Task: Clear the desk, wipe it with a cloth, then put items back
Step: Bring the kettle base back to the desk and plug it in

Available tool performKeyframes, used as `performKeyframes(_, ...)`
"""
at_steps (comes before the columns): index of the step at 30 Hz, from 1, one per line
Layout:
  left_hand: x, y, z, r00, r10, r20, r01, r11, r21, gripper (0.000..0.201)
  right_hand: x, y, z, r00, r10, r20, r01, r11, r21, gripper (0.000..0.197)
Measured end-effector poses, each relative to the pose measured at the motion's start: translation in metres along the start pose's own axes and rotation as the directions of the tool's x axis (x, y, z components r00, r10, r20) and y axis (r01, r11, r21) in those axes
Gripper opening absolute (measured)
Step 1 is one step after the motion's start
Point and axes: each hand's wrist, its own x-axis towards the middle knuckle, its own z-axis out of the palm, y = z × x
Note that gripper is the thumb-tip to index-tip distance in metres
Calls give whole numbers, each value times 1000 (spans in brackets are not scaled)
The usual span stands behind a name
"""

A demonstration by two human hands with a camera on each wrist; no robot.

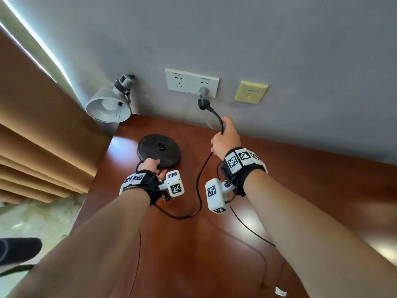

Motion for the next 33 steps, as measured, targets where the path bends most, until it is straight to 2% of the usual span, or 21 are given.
performKeyframes(4, 14, 7, -16, 998, -53, -43, 55, 997, 58, 35, 8, -20, 34, 999, -22, 23, 23, 999, -41, 50)
performKeyframes(6, 14, 9, -21, 997, -60, -45, 68, 978, 198, 29, 12, -29, 47, 999, -40, 36, 42, 998, -52, 50)
performKeyframes(8, 16, 15, -25, 997, -79, -13, 78, 916, 394, 39, 13, -36, 57, 997, -56, 46, 59, 996, -67, 47)
performKeyframes(10, 17, 22, -25, 997, -60, 57, 19, 833, 552, 46, 17, -41, 65, 997, -64, 53, 68, 995, -76, 45)
performKeyframes(12, 7, 32, -17, 999, 25, 26, -36, 735, 677, 48, 22, -45, 71, 994, -76, 75, 82, 993, -80, 44)
performKeyframes(14, -1, 49, -6, 975, 214, -57, -88, 609, 788, 54, 29, -48, 77, 989, -102, 106, 111, 990, -83, 50)
performKeyframes(15, -1, 57, 2, 961, 274, -24, -149, 594, 791, 55, 33, -48, 80, 986, -117, 120, 127, 989, -79, 55)
performKeyframes(16, -1, 69, 13, 956, 289, 42, -221, 622, 752, 53, 37, -48, 82, 983, -132, 125, 141, 988, -69, 59)
performKeyframes(18, 1, 90, 34, 954, 266, 141, -298, 769, 566, 46, 44, -48, 83, 981, -146, 125, 151, 988, -34, 62)
performKeyframes(19, -1, 103, 43, 958, 234, 163, -284, 833, 475, 43, 46, -48, 83, 980, -150, 127, 153, 988, -15, 61)
performKeyframes(21, -3, 124, 58, 963, 169, 212, -236, 906, 350, 43, 50, -47, 83, 978, -160, 135, 159, 987, 18, 58)
performKeyframes(24, -2, 140, 75, 937, 97, 337, -186, 952, 244, 49, 56, -44, 82, 979, -134, 156, 117, 987, 114, 58)
performKeyframes(27, 7, 144, 86, 913, 36, 407, -103, 984, 144, 50, 63, -42, 81, 969, -108, 222, 49, 966, 255, 56)
performKeyframes(30, 12, 145, 100, 889, -9, 457, -28, 997, 74, 44, 72, -40, 78, 952, -72, 297, -61, 908, 414, 51)
performKeyframes(33, 22, 142, 113, 880, -3, 474, -24, 998, 50, 33, 82, -37, 74, 909, -50, 415, -200, 820, 537, 54)
